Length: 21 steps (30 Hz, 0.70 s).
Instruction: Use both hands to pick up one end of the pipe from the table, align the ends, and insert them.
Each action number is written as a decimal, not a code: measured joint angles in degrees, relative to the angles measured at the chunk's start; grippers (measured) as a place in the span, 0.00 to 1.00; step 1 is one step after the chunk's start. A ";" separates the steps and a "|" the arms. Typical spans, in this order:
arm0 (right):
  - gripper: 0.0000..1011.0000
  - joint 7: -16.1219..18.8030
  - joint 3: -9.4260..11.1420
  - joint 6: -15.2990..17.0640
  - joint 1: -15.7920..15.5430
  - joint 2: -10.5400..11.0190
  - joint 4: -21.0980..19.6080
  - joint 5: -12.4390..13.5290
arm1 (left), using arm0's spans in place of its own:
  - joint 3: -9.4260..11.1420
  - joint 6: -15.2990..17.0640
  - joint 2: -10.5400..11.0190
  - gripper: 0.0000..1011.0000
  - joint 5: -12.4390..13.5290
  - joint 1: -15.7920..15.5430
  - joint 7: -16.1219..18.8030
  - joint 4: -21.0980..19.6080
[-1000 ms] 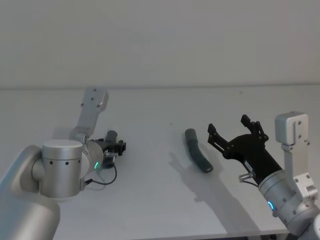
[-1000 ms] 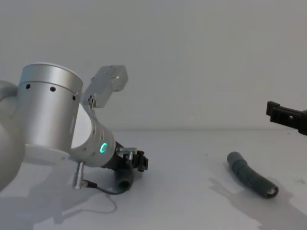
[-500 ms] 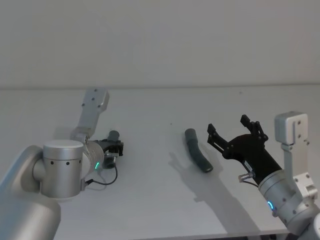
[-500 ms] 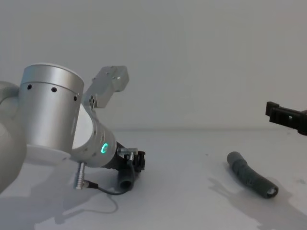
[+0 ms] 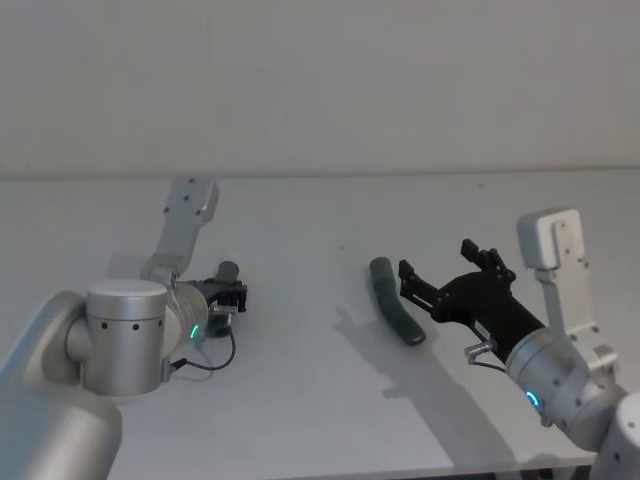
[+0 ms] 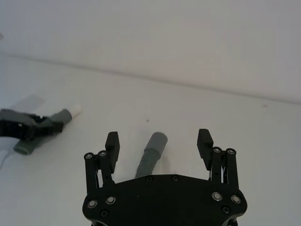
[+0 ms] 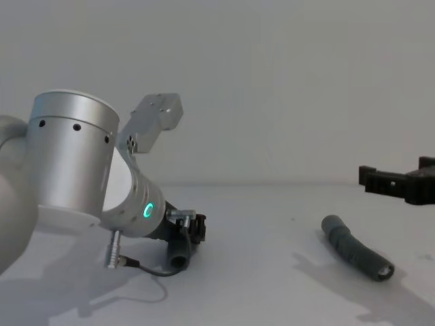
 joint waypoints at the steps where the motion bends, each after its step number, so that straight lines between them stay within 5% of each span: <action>1: 0.99 0.24 -0.22 1.35 0.56 0.09 0.12 0.07 | 0.00 0.00 0.00 0.33 0.00 0.00 0.00 0.01; 21: 0.99 2.01 -2.37 20.36 8.00 -1.22 4.00 1.63 | -0.01 0.00 0.01 0.33 0.02 0.01 0.01 0.01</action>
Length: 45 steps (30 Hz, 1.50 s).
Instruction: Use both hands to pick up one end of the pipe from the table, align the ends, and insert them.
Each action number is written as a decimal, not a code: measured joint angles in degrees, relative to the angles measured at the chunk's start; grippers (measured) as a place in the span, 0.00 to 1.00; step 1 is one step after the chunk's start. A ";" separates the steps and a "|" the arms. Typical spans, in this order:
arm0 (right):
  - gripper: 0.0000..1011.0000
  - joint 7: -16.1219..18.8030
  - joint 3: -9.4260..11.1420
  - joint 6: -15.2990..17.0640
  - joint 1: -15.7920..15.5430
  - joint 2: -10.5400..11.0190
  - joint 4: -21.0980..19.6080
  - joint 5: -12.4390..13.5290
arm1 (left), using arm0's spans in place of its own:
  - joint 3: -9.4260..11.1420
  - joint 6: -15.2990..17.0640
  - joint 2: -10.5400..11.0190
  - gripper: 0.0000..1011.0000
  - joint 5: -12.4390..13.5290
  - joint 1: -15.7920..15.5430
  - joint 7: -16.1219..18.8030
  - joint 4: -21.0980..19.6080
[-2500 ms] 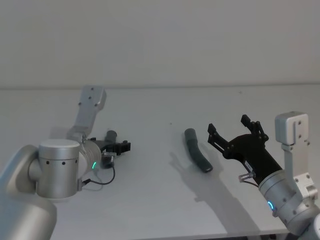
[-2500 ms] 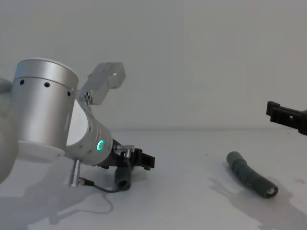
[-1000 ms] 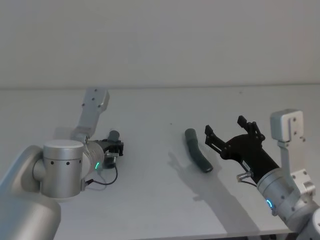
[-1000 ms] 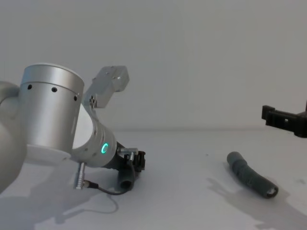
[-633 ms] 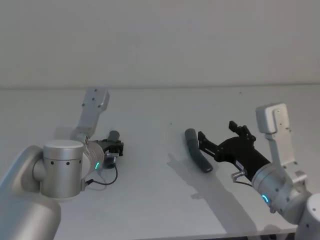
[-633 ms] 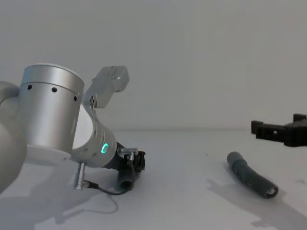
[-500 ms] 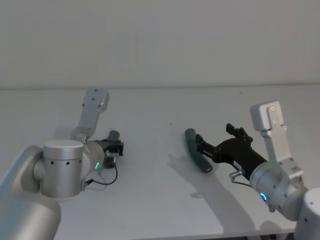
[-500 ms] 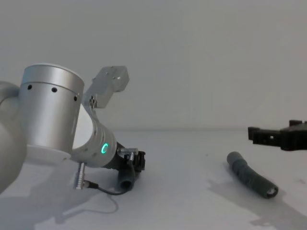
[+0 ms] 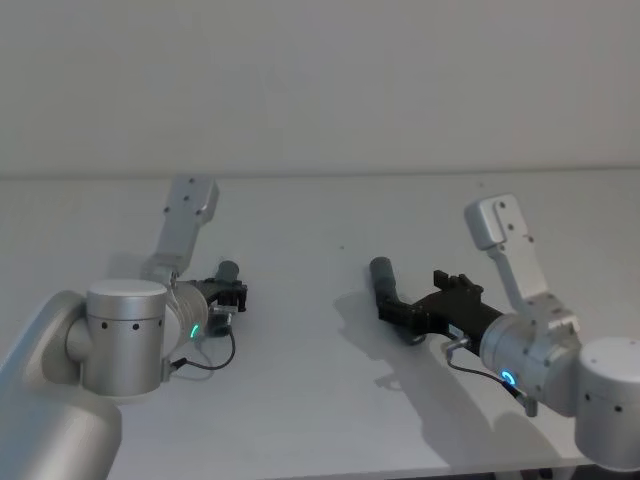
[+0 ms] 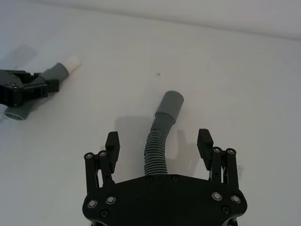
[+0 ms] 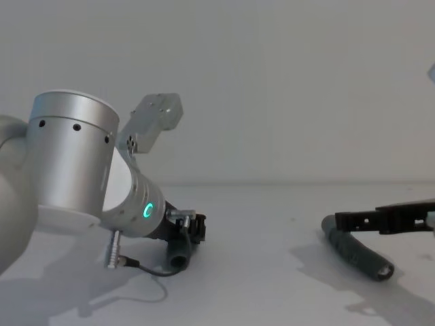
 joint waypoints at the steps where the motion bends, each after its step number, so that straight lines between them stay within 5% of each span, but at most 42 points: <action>1: 0.99 0.00 -0.11 0.38 0.41 -0.12 0.26 -0.01 | 0.00 0.00 0.00 0.33 0.00 0.00 0.00 0.00; 21: 0.99 -2.59 -2.86 2.87 7.47 -3.03 9.09 -4.24 | 0.00 0.02 0.00 0.33 -0.01 0.00 0.00 0.00; 45: 0.95 -3.11 -4.71 3.43 11.92 -6.14 16.75 -6.92 | 0.00 0.01 0.00 0.33 -0.01 0.00 0.00 0.00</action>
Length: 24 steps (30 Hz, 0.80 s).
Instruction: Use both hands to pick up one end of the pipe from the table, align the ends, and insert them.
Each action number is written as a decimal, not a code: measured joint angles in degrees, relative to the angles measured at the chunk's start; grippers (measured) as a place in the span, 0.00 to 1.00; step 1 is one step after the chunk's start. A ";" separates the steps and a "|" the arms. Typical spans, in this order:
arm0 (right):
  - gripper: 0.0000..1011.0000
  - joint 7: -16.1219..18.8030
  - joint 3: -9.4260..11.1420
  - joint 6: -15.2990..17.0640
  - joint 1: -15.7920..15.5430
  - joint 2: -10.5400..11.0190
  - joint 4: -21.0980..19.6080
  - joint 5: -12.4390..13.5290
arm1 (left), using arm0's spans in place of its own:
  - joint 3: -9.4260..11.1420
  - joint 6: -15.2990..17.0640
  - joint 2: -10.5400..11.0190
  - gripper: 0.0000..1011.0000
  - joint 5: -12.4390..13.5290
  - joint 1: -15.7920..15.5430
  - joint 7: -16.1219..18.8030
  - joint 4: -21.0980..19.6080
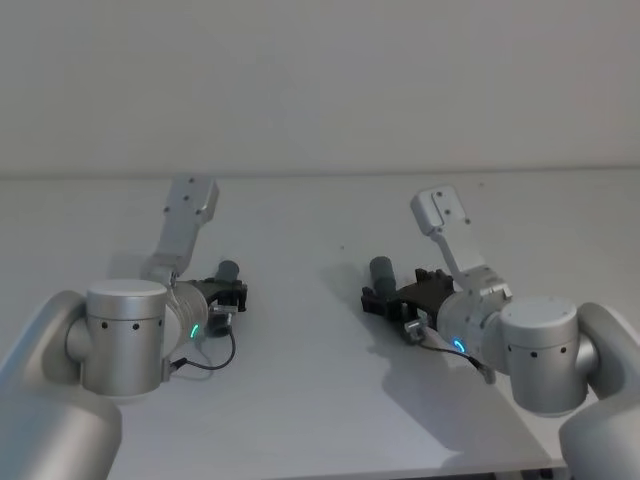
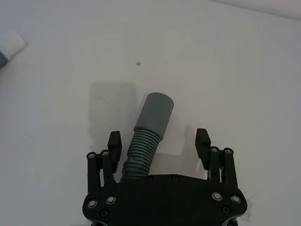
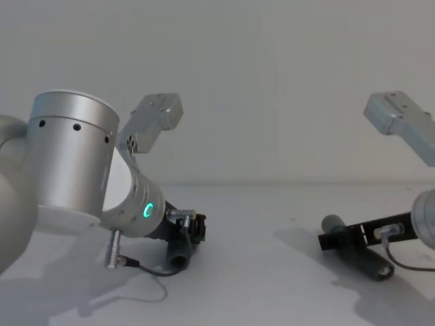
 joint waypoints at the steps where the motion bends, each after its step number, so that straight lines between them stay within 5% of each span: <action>1: 0.94 -0.01 -0.01 0.00 0.07 -0.07 0.13 -0.03 | 0.00 0.00 0.00 0.33 0.00 0.00 0.00 0.00; 24: 0.30 -0.07 -0.19 0.05 1.01 -1.00 1.88 -0.46 | -0.01 0.00 0.00 0.33 0.00 0.00 0.00 0.00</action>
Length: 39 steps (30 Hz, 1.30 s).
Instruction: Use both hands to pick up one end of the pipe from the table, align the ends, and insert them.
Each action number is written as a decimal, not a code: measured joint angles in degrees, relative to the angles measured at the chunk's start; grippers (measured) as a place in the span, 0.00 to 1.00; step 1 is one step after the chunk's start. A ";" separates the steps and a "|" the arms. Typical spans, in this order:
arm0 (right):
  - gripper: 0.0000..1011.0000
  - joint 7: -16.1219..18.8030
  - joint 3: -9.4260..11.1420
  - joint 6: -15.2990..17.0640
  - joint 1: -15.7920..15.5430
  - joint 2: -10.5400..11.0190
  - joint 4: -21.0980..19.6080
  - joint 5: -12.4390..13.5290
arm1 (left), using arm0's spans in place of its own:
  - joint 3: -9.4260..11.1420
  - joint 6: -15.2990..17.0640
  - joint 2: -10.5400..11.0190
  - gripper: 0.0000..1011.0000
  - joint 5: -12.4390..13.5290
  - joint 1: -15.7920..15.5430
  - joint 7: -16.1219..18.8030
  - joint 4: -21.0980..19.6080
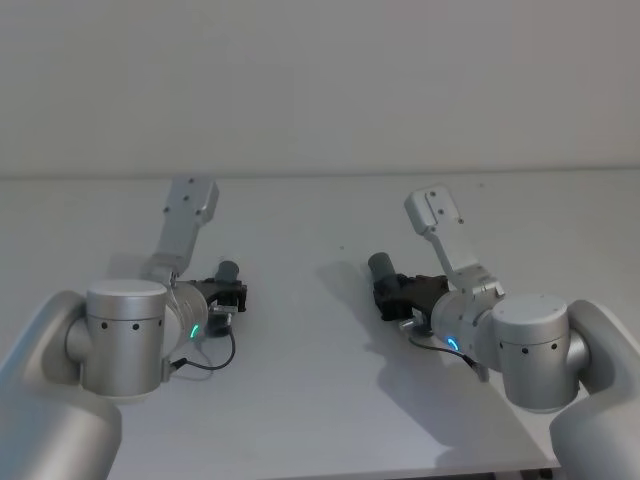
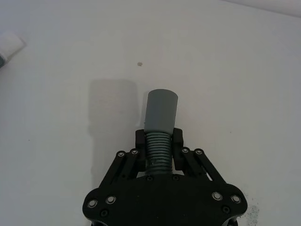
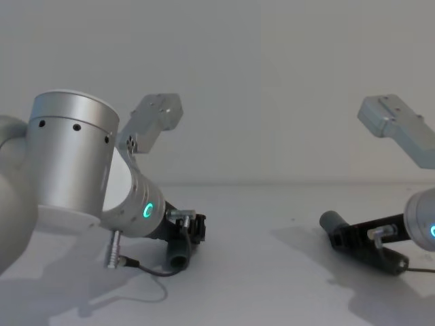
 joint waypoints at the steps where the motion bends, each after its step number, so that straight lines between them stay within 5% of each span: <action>1: 0.28 0.00 0.00 0.00 0.01 -0.01 0.01 0.00 | 0.00 0.00 0.00 0.33 0.00 0.00 0.00 0.00; 20: 0.25 0.39 -0.26 -0.24 0.09 0.17 0.14 -0.39 | 0.83 -0.13 0.21 0.33 0.54 -0.44 -0.57 0.30; 39: 0.25 8.80 -4.36 -6.25 -0.62 7.38 -4.08 -3.44 | 8.57 -5.33 5.24 0.33 4.81 -4.08 -9.05 -2.57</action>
